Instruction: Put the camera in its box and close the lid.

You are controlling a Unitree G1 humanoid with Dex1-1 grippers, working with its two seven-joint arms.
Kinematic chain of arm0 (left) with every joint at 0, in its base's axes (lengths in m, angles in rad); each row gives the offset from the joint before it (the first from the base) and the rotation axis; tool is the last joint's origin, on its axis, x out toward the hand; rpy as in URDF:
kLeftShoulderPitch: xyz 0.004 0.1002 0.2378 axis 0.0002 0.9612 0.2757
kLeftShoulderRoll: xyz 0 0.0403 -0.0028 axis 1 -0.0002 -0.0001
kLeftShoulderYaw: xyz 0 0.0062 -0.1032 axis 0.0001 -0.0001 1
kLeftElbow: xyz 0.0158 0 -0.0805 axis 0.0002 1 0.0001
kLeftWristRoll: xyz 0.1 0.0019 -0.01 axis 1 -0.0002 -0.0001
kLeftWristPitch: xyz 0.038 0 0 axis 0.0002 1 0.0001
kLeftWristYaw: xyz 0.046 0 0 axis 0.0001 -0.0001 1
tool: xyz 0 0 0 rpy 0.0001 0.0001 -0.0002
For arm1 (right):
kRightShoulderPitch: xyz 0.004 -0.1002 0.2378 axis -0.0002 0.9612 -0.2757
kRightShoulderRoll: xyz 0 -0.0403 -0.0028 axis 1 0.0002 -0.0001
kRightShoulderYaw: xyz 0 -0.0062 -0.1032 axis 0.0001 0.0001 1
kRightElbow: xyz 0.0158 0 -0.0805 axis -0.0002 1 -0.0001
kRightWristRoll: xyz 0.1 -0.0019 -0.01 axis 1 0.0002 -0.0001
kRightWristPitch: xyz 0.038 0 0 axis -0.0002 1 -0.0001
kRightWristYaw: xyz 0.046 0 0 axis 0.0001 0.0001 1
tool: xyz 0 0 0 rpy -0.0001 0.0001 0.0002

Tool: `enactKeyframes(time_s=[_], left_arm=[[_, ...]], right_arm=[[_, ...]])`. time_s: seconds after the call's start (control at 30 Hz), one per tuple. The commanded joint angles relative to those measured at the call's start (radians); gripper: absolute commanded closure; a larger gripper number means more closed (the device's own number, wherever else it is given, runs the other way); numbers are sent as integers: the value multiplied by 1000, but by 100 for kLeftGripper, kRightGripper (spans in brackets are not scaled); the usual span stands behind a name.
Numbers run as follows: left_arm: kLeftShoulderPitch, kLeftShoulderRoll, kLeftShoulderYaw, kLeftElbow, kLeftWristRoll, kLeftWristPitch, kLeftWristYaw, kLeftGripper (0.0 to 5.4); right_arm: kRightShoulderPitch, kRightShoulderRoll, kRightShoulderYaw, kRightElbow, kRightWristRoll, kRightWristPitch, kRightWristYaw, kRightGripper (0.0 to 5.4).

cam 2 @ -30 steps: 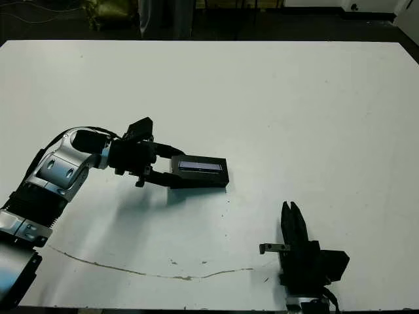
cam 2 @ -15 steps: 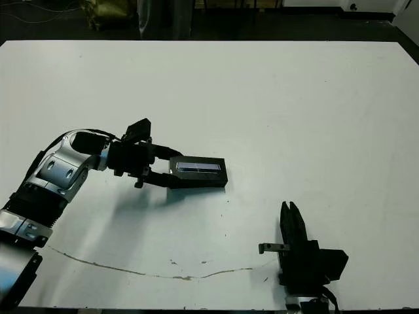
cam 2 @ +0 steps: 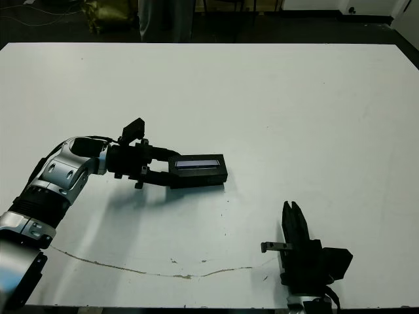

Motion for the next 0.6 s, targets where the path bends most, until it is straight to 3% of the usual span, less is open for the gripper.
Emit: enactKeyframes(time_s=[0.03, 0.13, 0.6], left_arm=[[84, 54, -35, 86, 94, 39, 43, 298], [77, 63, -42, 80, 103, 18, 38, 298], [17, 106, -111, 8, 198, -107, 41, 301]], right_arm=[[66, -9, -1, -5, 1, 34, -9, 540], [55, -9, -3, 19, 3, 4, 2, 540], [63, -6, -2, 10, -14, 21, -10, 540]])
